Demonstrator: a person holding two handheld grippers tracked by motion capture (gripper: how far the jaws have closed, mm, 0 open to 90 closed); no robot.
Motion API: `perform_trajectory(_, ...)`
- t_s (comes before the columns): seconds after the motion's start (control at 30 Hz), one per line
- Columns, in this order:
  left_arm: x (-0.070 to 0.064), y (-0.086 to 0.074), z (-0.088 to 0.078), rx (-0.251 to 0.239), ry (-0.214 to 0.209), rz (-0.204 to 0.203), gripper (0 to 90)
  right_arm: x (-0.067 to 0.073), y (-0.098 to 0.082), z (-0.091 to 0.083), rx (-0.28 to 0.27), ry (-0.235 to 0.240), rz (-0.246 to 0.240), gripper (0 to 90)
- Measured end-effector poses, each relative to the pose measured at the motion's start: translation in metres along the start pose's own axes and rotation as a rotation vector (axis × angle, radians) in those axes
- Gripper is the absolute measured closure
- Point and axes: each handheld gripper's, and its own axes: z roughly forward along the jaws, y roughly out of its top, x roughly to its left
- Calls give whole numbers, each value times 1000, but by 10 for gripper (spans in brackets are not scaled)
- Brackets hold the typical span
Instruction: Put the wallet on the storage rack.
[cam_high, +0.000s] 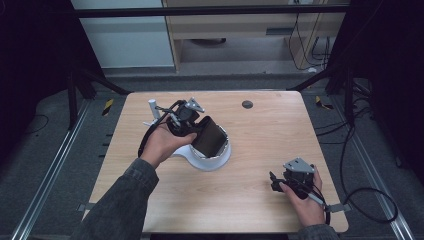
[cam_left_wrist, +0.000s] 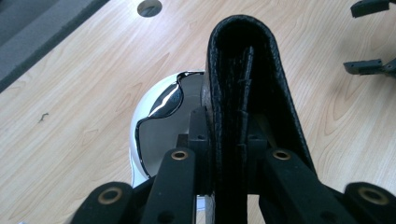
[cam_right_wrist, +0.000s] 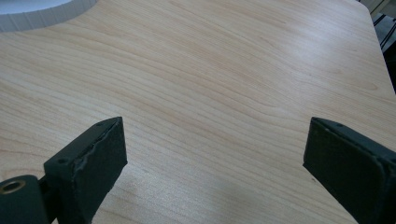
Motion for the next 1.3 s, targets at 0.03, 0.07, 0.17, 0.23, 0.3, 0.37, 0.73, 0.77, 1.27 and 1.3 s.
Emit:
perform_trajectory(0.03, 1, 0, 1, -3, -3, -6, 793, 0, 0, 0, 1, 0, -8, 59)
perform_trajectory(0.07, 2, 1, 1, -2, -7, -8, 793, 0, 0, 0, 1, 0, -8, 59)
perform_trajectory(0.17, 4, 2, 3, -4, -6, -14, 791, 1, 0, 1, 3, 4, -3, 59)
perform_trajectory(0.23, 5, 3, 4, -11, 2, -20, 787, 1, 0, 1, 4, 5, -8, 59)
perform_trajectory(0.3, 7, 3, 5, -19, 11, -30, 779, 2, 0, 2, 5, 6, -7, 59)
perform_trajectory(0.37, 8, 3, 6, -30, 38, -47, 773, 2, -1, 2, 8, 7, -6, 59)
perform_trajectory(0.73, 13, -1, -7, -93, 100, -73, 591, 2, -1, 2, 9, 8, -9, 58)
perform_trajectory(0.77, 14, -2, -11, -107, 107, -76, 583, 2, -1, 2, 11, 11, -10, 58)
perform_trajectory(1.27, -15, -29, -69, -321, 151, -24, 261, 4, -1, 2, 16, 12, -14, 54)
perform_trajectory(1.3, -18, -33, -71, -323, 152, -17, 261, 5, -1, 2, 15, 13, -16, 54)
